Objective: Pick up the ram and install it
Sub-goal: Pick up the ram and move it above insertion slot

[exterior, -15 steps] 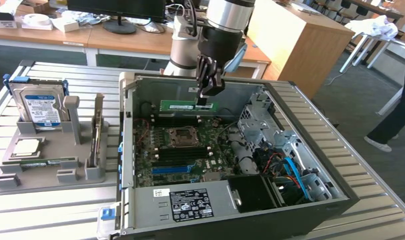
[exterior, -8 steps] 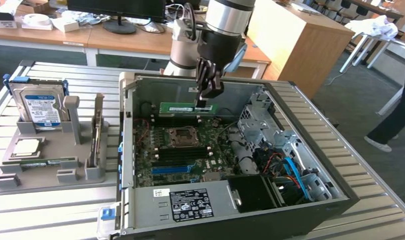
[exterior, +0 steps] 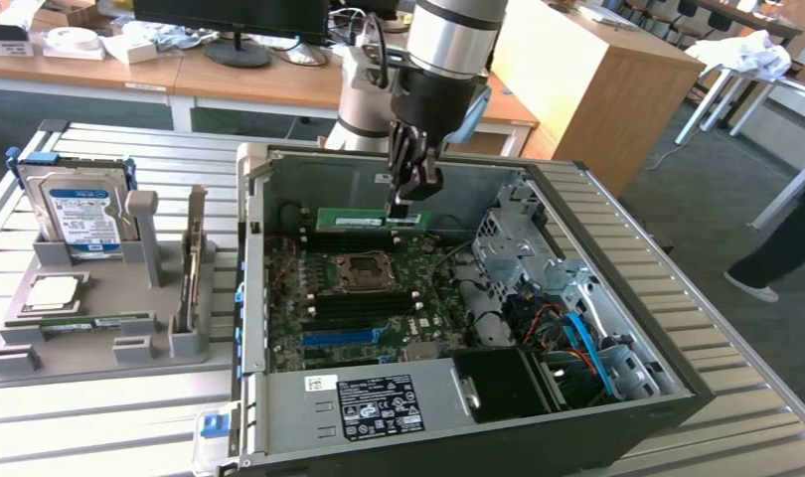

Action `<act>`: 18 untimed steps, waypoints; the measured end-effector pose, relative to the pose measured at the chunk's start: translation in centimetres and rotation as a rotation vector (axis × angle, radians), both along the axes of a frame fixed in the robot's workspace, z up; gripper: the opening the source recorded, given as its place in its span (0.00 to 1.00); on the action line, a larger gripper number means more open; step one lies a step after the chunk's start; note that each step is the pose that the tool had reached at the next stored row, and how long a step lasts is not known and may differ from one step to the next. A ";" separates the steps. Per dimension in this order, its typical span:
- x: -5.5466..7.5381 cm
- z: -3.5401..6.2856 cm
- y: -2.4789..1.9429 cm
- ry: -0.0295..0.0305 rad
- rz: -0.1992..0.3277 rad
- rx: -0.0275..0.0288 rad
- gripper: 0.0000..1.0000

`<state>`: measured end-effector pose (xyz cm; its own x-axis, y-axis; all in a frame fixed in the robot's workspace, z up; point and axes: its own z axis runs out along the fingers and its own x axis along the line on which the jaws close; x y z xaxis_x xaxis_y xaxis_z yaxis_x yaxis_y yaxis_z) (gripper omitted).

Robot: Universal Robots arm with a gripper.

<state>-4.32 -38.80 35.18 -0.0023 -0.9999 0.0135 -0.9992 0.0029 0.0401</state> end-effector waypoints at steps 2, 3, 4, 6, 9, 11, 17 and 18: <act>0.0 -0.18 0.00 0.0000 0.000 -0.0001 0.12; 0.0 -0.28 0.00 0.0000 0.000 0.0000 0.12; 0.0 -0.37 0.00 0.0001 0.000 -0.0002 0.12; 0.0 -0.57 0.00 0.0000 0.000 0.0000 0.12; 0.0 -0.85 0.00 0.0001 0.000 -0.0001 0.12; 0.0 -1.01 0.00 0.0001 0.000 -0.0002 0.12; 0.0 -1.53 0.00 0.0000 0.000 -0.0001 0.12; 0.0 -1.62 0.00 0.0000 0.000 0.0000 0.12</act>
<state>-4.32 -38.80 33.56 -0.0024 -0.9999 0.0135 -0.9992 0.0029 0.0401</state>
